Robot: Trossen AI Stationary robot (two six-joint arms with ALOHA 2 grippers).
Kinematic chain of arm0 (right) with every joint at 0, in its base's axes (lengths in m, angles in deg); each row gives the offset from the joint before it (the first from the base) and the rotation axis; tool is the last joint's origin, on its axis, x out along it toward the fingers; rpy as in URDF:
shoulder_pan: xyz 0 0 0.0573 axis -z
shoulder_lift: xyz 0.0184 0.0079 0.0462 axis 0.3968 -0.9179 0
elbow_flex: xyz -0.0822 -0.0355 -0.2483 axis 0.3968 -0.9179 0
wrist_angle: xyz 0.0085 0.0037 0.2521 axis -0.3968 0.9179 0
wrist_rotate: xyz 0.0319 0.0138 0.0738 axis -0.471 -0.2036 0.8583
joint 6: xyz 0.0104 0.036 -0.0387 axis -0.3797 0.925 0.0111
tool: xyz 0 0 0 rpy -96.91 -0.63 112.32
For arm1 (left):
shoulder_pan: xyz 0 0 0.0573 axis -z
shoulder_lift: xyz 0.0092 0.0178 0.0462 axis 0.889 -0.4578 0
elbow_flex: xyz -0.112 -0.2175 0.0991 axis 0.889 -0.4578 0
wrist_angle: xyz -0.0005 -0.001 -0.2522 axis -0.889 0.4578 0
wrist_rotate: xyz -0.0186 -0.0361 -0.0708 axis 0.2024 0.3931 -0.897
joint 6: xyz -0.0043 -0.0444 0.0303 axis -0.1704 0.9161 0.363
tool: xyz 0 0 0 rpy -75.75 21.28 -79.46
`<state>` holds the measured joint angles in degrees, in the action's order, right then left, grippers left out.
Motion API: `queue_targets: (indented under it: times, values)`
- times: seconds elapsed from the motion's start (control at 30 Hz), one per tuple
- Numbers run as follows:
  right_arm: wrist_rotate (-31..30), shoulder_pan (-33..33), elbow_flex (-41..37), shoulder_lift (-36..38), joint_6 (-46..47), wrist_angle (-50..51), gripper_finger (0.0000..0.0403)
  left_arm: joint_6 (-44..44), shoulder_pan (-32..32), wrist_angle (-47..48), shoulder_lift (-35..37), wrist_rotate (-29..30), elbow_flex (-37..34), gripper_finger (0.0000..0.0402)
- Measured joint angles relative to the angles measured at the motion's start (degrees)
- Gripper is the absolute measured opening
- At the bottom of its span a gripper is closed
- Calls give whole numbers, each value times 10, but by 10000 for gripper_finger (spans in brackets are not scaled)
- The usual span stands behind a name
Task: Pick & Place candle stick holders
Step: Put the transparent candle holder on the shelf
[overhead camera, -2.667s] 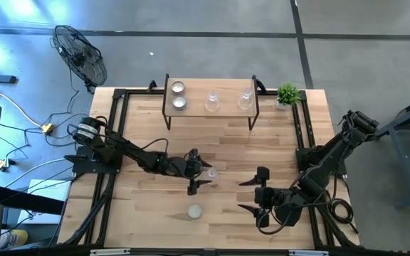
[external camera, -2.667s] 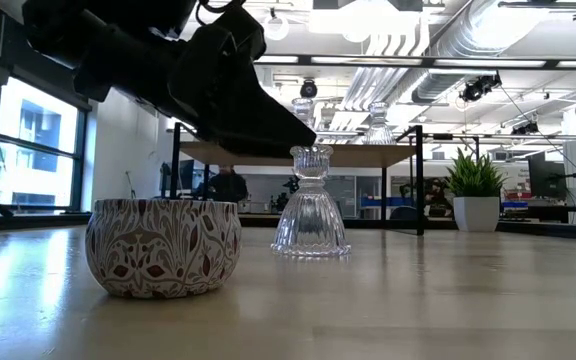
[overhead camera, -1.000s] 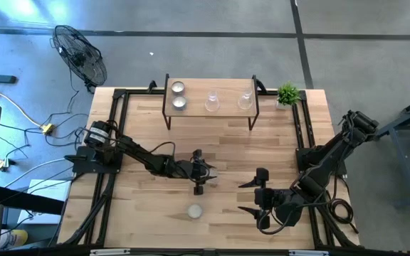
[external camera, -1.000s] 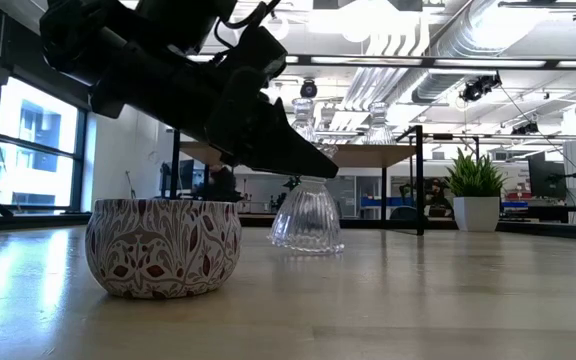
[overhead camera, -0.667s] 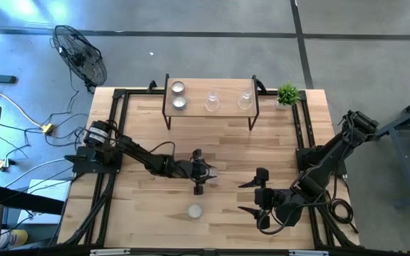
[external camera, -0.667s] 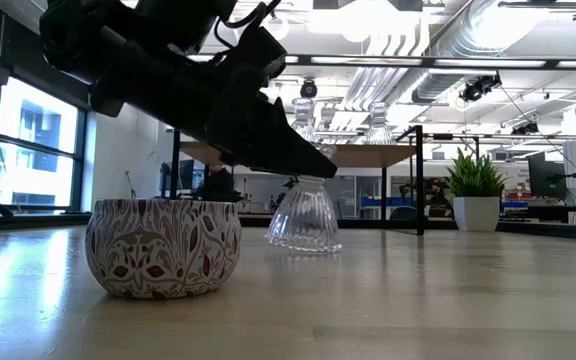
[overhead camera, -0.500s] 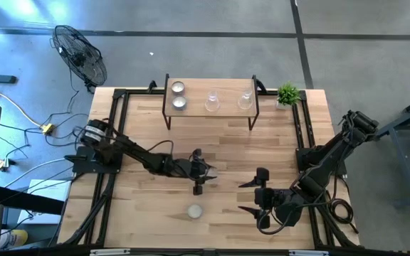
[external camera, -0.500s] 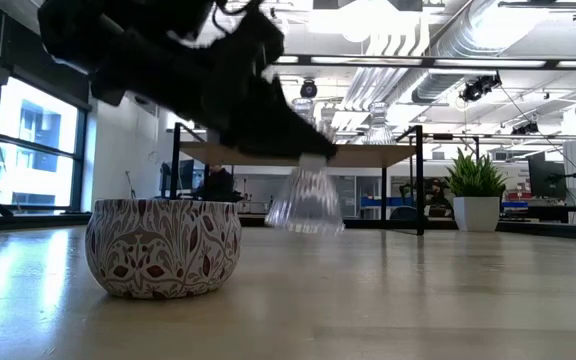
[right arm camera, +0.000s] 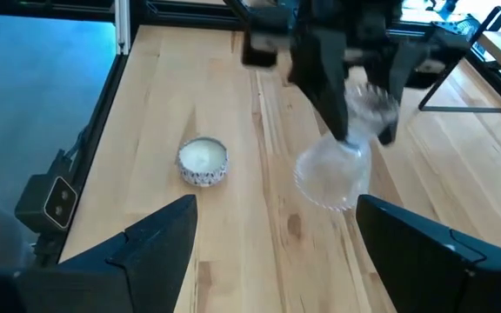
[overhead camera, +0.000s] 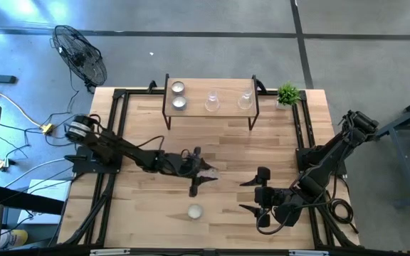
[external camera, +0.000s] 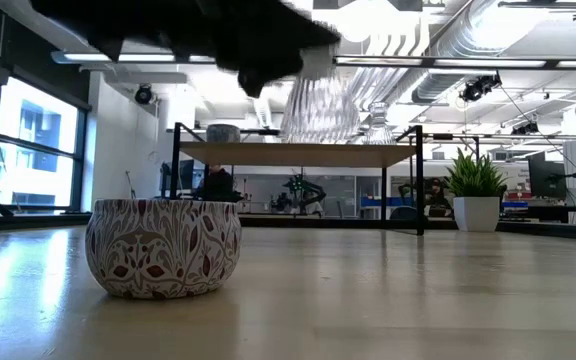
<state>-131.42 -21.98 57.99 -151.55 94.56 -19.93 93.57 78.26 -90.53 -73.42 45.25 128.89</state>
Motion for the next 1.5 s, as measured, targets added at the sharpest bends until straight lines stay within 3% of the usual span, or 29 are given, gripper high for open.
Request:
queue_targets:
  times: [0.43, 0.67, 0.93, 1.2, 1.5]
  values:
    - [-5, 0, 0, 0, -3, -5, 309, -4, 6, -15, 15, -22, 0, 135]
    - [-26, 0, 0, 0, -5, -5, 309, -3, 6, -71, 15, -57, 2, 135]
    - [-74, 0, 0, 0, -5, -5, 309, -7, 7, -70, 15, -94, 39, 135]
    - [-80, 23, 0, -6, -10, -31, 309, -33, 7, -55, 15, -116, 75, 135]
    - [47, 69, 0, -53, -118, -165, 309, -48, 7, -10, 15, -113, 90, 135]
